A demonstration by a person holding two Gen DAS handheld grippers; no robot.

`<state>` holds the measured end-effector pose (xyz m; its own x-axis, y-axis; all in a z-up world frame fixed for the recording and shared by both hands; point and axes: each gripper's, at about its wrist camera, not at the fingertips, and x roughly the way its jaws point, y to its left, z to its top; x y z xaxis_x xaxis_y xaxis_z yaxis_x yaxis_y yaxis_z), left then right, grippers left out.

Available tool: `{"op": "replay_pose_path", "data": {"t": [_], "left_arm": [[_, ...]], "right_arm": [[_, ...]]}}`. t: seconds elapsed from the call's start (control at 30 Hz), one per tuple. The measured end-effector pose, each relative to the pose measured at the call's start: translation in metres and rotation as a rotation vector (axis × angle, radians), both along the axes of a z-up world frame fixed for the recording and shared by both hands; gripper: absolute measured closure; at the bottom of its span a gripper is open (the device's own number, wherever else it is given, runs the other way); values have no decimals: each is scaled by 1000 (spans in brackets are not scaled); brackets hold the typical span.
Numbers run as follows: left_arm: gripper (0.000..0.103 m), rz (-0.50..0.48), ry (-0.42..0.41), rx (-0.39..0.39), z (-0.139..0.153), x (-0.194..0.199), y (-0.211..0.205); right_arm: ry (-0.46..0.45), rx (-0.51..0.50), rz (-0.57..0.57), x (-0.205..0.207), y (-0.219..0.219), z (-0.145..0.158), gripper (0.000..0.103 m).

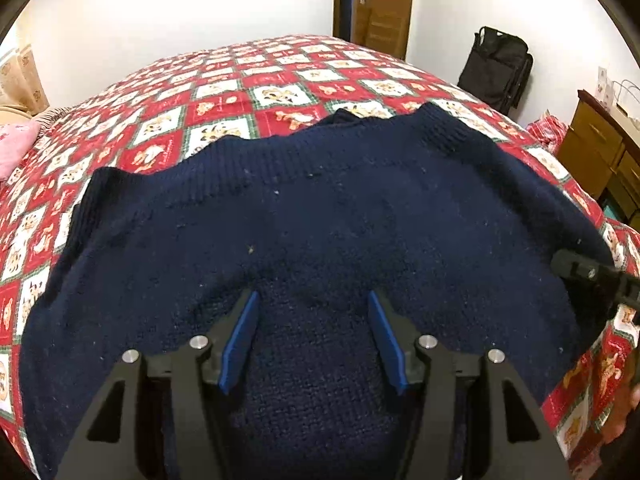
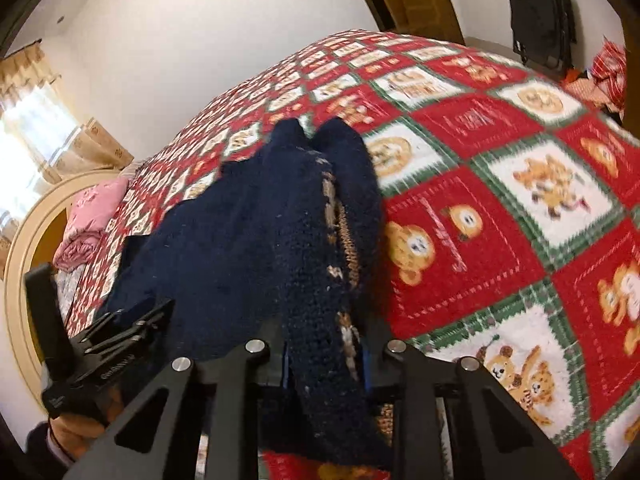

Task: Fold small clothes

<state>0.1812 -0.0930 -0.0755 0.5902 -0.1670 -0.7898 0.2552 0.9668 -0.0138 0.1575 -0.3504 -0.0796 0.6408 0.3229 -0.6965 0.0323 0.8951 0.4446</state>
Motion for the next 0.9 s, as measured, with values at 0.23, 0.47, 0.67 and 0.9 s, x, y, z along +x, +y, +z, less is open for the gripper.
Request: {"op": "replay_pose_path", "data": {"t": [0.23, 0.47, 0.67, 0.9], "left_arm": [[43, 9, -13, -135, 38, -12, 51], [43, 179, -86, -198, 68, -24, 149], [43, 296, -103, -260, 60, -42, 223], [43, 377, -83, -258, 32, -67, 277]], "right_arm": [[-54, -27, 122, -3, 51, 71, 78], [-120, -147, 310, 6, 166, 130, 78], [-244, -281, 457, -16, 298, 122, 78], [-232, -548, 634, -60, 405, 21, 78]]}}
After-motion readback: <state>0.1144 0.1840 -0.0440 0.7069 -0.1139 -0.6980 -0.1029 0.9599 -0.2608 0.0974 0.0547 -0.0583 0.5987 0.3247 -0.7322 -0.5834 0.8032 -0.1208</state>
